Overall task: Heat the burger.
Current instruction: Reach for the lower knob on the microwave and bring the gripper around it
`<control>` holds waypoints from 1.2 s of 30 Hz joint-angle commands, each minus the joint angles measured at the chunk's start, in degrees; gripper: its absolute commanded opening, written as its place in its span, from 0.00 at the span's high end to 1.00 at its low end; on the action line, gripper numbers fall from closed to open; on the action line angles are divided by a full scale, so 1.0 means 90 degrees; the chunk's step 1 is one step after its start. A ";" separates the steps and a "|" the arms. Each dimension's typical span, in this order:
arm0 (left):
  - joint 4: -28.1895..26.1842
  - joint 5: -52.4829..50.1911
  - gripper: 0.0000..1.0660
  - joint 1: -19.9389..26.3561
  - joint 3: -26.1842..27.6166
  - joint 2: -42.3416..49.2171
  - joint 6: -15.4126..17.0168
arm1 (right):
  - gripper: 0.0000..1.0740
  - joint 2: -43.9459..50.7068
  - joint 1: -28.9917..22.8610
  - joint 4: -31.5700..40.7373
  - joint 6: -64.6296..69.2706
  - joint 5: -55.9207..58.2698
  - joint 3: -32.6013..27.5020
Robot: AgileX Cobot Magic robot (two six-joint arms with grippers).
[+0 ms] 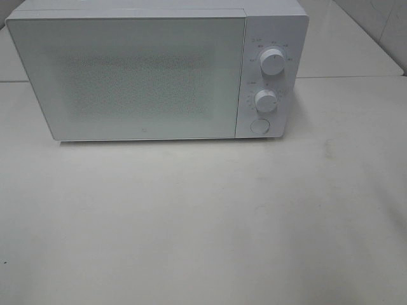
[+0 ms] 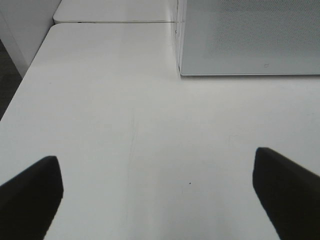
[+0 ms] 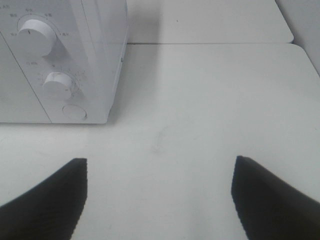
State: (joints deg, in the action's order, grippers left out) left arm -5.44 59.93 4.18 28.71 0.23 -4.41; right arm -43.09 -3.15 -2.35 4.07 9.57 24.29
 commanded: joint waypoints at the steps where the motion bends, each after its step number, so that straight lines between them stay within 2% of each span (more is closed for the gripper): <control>1: 0.0013 -0.0045 0.08 0.0006 -0.0025 0.0166 0.0045 | 0.29 -0.0293 0.0032 0.0013 -0.0006 -0.0598 -0.0019; 20: 0.0013 -0.0045 0.08 0.0006 -0.0025 0.0166 0.0045 | 0.29 -0.2967 0.0032 0.0013 0.0185 -0.4877 -0.0013; 25: 0.0013 -0.0045 0.08 0.0006 -0.0025 0.0166 0.0045 | 0.29 -0.3279 0.0025 0.0064 0.0076 -0.5437 -0.0019; 29: 0.0013 -0.0045 0.08 0.0006 -0.0025 0.0166 0.0045 | 0.29 -0.3514 -0.0210 0.0439 -0.0006 -0.5691 -0.0032; 31: 0.0013 -0.0045 0.08 0.0006 -0.0025 0.0166 0.0045 | 0.29 -0.3845 -0.0758 0.1063 -0.0713 -0.6258 -0.0185; 32: 0.0013 -0.0045 0.08 0.0006 -0.0025 0.0166 0.0045 | 0.29 -0.3845 -0.0758 0.1063 -0.0713 -0.6258 -0.0185; 34: 0.0013 -0.0045 0.08 0.0006 -0.0025 0.0166 0.0045 | 0.29 -0.4087 -0.1222 0.1776 -0.1178 -0.6646 -0.0280; 36: 0.0013 -0.0045 0.08 0.0006 -0.0025 0.0166 0.0045 | 0.29 -0.4157 -0.1375 0.2018 -0.1343 -0.6780 -0.0312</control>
State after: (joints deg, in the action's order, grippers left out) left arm -5.44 59.93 4.18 28.71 0.23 -4.41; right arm -80.67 -15.13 14.09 -6.36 -49.27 21.60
